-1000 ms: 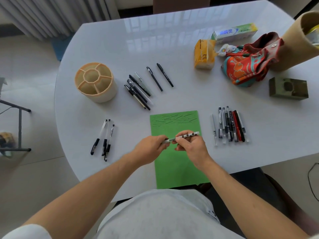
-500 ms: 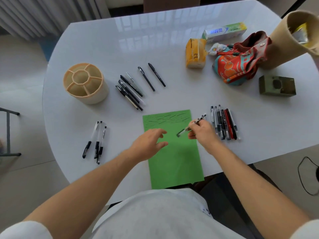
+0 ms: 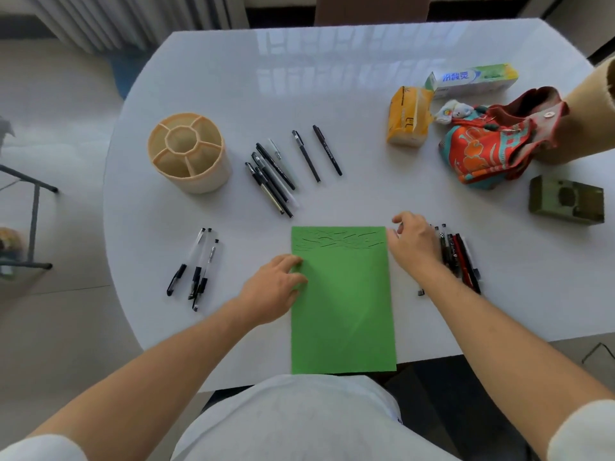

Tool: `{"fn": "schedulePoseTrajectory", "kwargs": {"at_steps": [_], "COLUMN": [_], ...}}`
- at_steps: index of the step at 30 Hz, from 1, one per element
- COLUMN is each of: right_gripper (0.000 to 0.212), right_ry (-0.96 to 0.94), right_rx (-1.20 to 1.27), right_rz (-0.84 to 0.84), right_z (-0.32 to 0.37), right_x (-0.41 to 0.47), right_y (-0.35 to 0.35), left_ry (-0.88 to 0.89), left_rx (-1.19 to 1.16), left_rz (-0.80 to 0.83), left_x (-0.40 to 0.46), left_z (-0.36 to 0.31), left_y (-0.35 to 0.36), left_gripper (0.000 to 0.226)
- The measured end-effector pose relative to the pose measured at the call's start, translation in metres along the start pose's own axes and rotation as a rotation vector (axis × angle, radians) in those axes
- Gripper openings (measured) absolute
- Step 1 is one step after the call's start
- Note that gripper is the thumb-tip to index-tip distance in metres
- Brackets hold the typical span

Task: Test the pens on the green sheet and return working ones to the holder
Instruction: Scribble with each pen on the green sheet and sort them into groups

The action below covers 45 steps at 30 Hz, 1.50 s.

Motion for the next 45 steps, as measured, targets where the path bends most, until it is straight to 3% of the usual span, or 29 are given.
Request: {"fn": "schedulePoseTrajectory", "kwargs": {"at_steps": [6, 9, 11, 16, 23, 28, 31, 35, 41, 45], "right_gripper": [0.026, 0.034, 0.028, 0.014, 0.005, 0.015, 0.01, 0.016, 0.015, 0.013], "right_ry": [-0.161, -0.237, -0.259, -0.122, 0.177, 0.214, 0.22, 0.274, 0.35, 0.302], "right_rx": [0.213, 0.079, -0.037, 0.076, 0.871, 0.999, 1.08, 1.194, 1.42, 1.333], "right_rz": [-0.001, 0.056, 0.068, -0.005, -0.044, -0.016, 0.032, 0.037, -0.058, 0.117], "right_z": [0.117, 0.154, 0.163, 0.144, 0.058, 0.014, 0.01, 0.012, 0.016, 0.048], "right_x": [0.081, 0.107, 0.117, 0.111, 0.018, -0.075, -0.121, -0.149, -0.149, -0.148], "right_y": [0.026, 0.05, 0.062, 0.058, 0.037, 0.025, 0.025, 0.034, 0.037, 0.055], "left_ry": [-0.016, -0.034, -0.038, -0.028, -0.018, -0.134, -0.156, -0.037, 0.004, 0.029], "left_rx": [-0.02, -0.036, -0.04, -0.033, -0.106, -0.341, -0.487, -0.457, -0.436, -0.381], "left_rz": [0.017, 0.049, 0.082, 0.106, 0.105, -0.078, 0.05, 0.214, 0.282, 0.261], "left_x": [-0.002, -0.004, -0.005, -0.005, -0.002, -0.001, 0.003, 0.004, 0.003, 0.003], "left_z": [0.002, 0.003, 0.002, 0.003, 0.004, 0.015, 0.004, -0.025, -0.038, -0.043], "left_y": [0.003, 0.005, 0.006, 0.007, 0.0, -0.026, -0.023, -0.013, -0.009, -0.008], "left_gripper": [0.035, 0.039, 0.041, 0.041, 0.036, 0.033, 0.039, 0.025, 0.025, 0.02]}}
Point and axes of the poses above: each hand's wrist, its own x-axis towards the middle knuckle, its own y-axis out of the palm, z = x × y, the point moved 10 cm from there along x, towards the middle knuckle, and after that the axes turned 4 degrees about -y, right-handed, at the moved point
